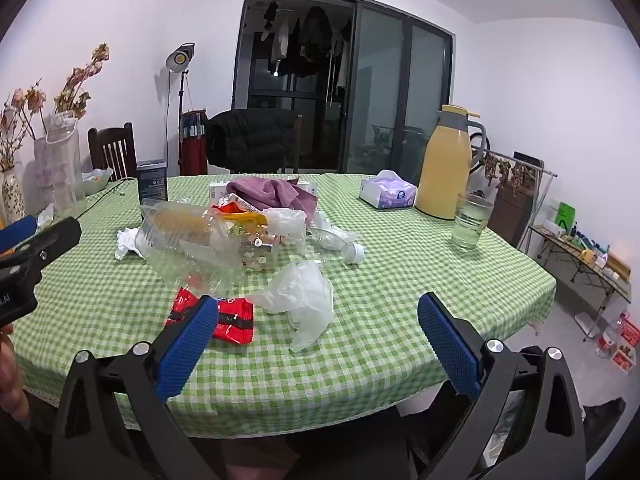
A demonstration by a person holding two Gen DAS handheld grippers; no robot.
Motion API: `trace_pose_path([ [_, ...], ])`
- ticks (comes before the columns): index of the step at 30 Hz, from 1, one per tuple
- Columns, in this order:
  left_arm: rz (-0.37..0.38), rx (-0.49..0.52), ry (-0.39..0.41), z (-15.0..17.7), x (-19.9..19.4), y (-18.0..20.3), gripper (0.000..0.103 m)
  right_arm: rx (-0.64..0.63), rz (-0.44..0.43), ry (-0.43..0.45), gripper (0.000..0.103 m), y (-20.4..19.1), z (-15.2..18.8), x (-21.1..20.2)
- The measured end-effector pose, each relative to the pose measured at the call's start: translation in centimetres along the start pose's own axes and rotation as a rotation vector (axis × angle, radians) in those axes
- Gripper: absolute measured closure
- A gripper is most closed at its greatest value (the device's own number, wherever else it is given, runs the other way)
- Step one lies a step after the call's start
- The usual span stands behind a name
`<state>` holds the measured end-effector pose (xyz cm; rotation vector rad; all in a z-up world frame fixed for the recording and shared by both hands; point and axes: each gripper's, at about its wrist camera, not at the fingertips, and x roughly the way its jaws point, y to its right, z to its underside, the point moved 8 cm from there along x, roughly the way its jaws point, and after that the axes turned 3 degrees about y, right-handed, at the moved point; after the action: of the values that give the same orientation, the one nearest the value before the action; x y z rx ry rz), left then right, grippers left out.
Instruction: Collect trash
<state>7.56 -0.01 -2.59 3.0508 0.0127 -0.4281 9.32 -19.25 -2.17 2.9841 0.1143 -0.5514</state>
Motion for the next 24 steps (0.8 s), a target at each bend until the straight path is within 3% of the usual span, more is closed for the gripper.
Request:
trace_pose_path([
  [9,0.029,-0.02,0.019,-0.3,-0.8,0.3,0.007,0.016,0.018,0.021,0.007,0.8,-0.2,-0.2],
  [11,-0.004,0.013,0.005,-0.2,-0.3,0.5,0.007,0.041,0.014,0.011,0.007,1.2,-0.3,0.0],
  [24,0.001,-0.001,0.004,-0.2,-0.2,0.4,0.007,0.032,0.012,0.019,0.007,0.6,-0.2,-0.2],
])
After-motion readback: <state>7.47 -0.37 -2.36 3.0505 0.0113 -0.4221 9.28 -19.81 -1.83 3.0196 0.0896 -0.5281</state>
